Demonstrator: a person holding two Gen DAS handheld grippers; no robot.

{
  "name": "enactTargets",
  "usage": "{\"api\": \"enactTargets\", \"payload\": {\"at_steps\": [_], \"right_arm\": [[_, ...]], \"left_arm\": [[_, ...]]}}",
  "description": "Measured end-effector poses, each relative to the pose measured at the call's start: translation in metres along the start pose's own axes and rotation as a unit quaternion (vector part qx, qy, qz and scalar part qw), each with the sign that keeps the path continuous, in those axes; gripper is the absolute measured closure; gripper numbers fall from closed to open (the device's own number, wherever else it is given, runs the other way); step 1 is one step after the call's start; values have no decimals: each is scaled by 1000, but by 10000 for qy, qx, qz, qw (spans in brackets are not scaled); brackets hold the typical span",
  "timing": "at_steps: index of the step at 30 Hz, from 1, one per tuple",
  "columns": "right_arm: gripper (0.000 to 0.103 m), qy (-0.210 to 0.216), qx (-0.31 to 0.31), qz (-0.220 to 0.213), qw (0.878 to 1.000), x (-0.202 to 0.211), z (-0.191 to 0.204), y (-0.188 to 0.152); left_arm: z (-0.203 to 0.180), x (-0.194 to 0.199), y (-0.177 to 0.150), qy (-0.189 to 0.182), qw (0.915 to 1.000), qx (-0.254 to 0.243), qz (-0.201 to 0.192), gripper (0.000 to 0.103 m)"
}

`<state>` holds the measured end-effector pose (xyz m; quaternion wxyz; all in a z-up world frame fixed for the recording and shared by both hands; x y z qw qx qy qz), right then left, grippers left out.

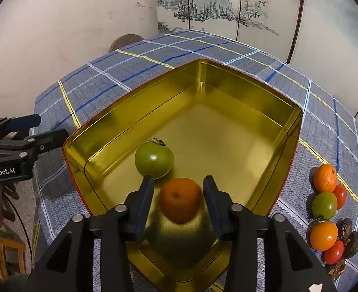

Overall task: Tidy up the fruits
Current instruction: 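Carry the tangerine into the tin and open the right gripper, then grasp the brown round dried fruit with the right gripper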

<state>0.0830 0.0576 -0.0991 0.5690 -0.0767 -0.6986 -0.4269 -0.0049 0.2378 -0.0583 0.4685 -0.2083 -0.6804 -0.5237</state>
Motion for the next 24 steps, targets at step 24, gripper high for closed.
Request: {"api": "enactTargets", "payload": {"at_steps": [24], "right_arm": [[54,-345,-943,-611,9931,87,-73,-44]], "left_arm": [[-65,35,9,-436,9964,-627,-363,14]]}}
Point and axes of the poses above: each gripper's, at about its wrist camera, not at the fingertips, and x roughly against the way its jaws point, z to its left, y to its top, the point moved 6 cm from there along -x, roughly the way its jaws point, and after that the axes turned 6 degrees about z, right-handed, at the moved point
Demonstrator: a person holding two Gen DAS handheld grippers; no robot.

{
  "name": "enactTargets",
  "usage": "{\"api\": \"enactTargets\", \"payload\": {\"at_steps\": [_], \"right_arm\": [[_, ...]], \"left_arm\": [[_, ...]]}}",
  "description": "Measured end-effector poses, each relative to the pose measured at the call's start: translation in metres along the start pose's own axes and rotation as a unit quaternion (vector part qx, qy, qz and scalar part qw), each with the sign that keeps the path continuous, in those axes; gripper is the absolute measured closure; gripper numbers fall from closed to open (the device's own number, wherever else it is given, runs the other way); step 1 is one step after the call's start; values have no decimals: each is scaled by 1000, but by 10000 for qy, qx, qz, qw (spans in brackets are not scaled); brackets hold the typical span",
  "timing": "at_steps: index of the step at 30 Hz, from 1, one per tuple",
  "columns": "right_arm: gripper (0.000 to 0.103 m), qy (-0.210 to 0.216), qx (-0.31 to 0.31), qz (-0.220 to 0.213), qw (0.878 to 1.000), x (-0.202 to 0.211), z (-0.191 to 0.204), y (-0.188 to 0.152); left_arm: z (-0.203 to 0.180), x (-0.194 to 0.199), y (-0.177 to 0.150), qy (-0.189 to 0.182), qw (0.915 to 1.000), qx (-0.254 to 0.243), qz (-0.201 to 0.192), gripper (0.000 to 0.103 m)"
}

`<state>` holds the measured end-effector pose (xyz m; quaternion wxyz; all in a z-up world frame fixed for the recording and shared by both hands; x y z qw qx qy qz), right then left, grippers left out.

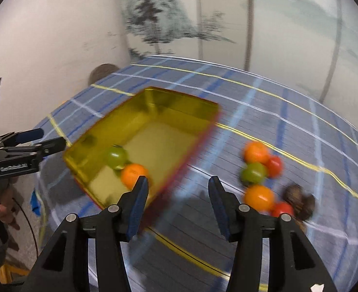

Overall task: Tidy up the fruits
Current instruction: 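Grasp the brown round dried fruit with the right gripper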

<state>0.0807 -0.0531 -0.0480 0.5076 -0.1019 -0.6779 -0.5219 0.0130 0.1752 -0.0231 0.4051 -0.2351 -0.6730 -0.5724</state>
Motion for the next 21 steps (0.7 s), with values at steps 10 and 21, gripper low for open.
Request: {"api": "enactTargets", "payload": {"at_steps": [10,21], "right_arm": [[54,-736,-787,174,9940,12,-95,-43],[54,-946,-1019,275,9899,-4,-129,-57]], "left_arm": [[-73,-4,6,-436,9974,-579,45,14],[-137,-11,13,-806,9914,-1026,61,14]]}}
Point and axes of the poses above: each gripper's, at about its wrist camera, not at the fingertips, and x roughly against the way its jaws point, z to its left, y to its top, the point moved 6 cm from there along -x, roughly the way its jaws point, and after that the axes turned 6 degrees about z, right-handed, at the moved point
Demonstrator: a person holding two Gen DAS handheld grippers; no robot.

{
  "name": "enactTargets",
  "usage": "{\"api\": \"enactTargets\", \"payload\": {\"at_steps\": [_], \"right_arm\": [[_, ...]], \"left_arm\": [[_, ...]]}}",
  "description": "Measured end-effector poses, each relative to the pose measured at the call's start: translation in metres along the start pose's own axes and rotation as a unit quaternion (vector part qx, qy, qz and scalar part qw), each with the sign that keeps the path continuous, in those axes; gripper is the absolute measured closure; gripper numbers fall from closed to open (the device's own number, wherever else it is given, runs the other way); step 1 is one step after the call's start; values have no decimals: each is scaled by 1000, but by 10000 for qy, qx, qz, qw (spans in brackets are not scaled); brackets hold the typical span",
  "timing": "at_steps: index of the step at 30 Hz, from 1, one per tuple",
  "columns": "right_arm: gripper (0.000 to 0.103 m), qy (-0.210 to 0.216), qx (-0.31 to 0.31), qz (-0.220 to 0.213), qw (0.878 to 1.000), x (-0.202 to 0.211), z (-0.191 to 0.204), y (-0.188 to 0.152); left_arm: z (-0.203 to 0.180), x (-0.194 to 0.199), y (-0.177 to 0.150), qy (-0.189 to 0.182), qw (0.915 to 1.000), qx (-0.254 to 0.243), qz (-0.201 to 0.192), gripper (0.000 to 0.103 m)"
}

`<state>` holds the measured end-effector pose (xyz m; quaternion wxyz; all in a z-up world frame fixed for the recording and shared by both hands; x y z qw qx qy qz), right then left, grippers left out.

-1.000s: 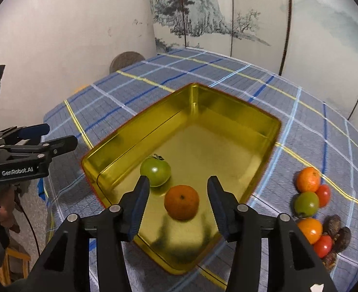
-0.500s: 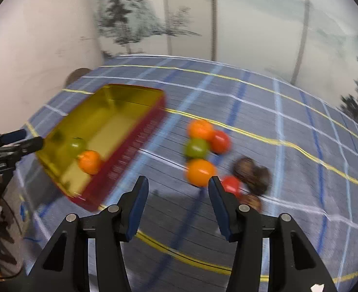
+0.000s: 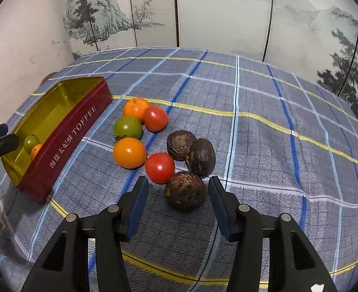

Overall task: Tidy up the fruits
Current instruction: 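Grasp the brown round dried fruit with the right gripper, then grasp the orange tomato with the left gripper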

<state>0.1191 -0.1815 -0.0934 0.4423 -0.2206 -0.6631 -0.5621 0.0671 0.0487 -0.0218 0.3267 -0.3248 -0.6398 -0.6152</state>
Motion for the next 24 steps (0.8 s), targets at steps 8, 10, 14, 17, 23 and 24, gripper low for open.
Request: {"api": "enactTargets", "payload": {"at_steps": [8,10,14,17,23,24], "right_arm": [[54,128,-107,126,9998,-16,-8,-8],[54,161,-131,150,9997,-20,-8,-8],[56,151,-103,125,9998,-23,-8,-8],[64,137,-94,85,9998,-22,-8,-9],[67,55,-72,46,9999,-18,-13,-14],[67,-5,-106,31,9999,-17,-18,-14]], "left_arm": [[-25,-17,4,-123,9996,-176,177,14],[-30,-20,5,-115,9995,-209,184,14],[-41,-27,7,-133,9992,-280,241,14],[-51,-33,8,-153,9989,-339,288,14],[-71,-44,7,-198,9979,-488,366,14],[-73,-46,7,-197,9977,-524,379,14]]}}
Point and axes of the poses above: each gripper's, at about its wrist camera, not at the fingertips, and x roughly against the way its jaws point, z to its left, y to its top, the point moved 6 cm from there along -x, roughly the way its jaws point, and after that the axes turned 6 degrees about z, right-handed, at the moved point
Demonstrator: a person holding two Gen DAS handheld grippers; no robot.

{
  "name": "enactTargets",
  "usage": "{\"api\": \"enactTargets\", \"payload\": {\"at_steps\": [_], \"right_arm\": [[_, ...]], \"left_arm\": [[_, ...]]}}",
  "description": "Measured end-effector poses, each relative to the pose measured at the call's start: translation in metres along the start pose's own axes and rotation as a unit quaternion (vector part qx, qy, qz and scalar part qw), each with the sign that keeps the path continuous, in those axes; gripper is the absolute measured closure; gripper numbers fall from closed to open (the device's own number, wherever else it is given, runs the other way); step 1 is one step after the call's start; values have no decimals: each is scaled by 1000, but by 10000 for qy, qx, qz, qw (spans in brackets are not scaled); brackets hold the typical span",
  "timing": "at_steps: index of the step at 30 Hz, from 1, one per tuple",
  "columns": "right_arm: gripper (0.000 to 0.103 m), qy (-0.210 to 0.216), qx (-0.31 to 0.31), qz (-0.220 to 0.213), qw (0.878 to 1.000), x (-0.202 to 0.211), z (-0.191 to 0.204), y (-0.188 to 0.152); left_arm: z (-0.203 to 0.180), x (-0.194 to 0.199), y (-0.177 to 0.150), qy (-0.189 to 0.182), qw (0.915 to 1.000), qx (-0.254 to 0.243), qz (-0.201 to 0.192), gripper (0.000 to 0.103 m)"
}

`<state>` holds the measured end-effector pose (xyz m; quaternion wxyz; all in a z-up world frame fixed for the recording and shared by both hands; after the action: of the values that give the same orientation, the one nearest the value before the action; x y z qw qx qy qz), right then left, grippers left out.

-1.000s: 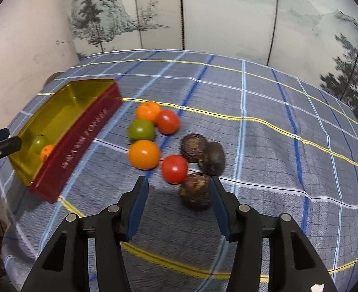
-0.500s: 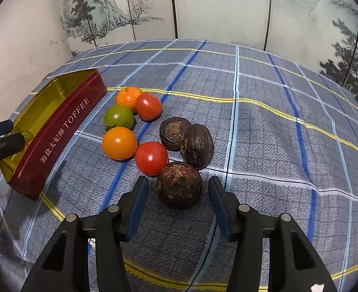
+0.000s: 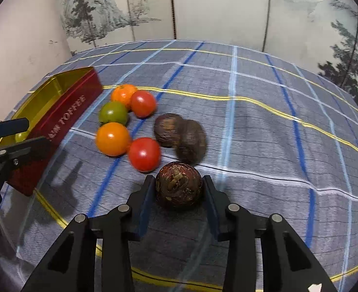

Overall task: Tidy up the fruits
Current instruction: 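Grasp the orange tomato with the left gripper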

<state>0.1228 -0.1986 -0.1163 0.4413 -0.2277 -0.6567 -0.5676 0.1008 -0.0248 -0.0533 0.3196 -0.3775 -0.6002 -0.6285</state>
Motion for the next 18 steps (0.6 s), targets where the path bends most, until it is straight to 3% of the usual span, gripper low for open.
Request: {"api": "enactTargets", "payload": {"at_steps": [10,14,18], "right_arm": [[67,-477,-522,-113,9974,-2,-63,9],[67,-554,-661,-112,9962,-3,-79,13],[67,-565,-720,-102,9958,-5,-87,17]], "left_arm": [[-4,-8,6,189,9998,-3,15,14],[-7,4,11,265,9993,-115,-236,14],[-18,5,17,94,9993,-236,-258,14]]}}
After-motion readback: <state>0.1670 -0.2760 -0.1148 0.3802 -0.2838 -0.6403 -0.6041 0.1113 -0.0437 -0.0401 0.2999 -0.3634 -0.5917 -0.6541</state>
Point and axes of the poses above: each gripper's, at about its wrist camera, not at the fingertips, and x roughly against the way its jaws point, z to its left, y to its top, the point moved 6 cm from there along -x, roughly the way its jaws point, and after that the axes turned 6 degrees about z, right-handed, at the moved point
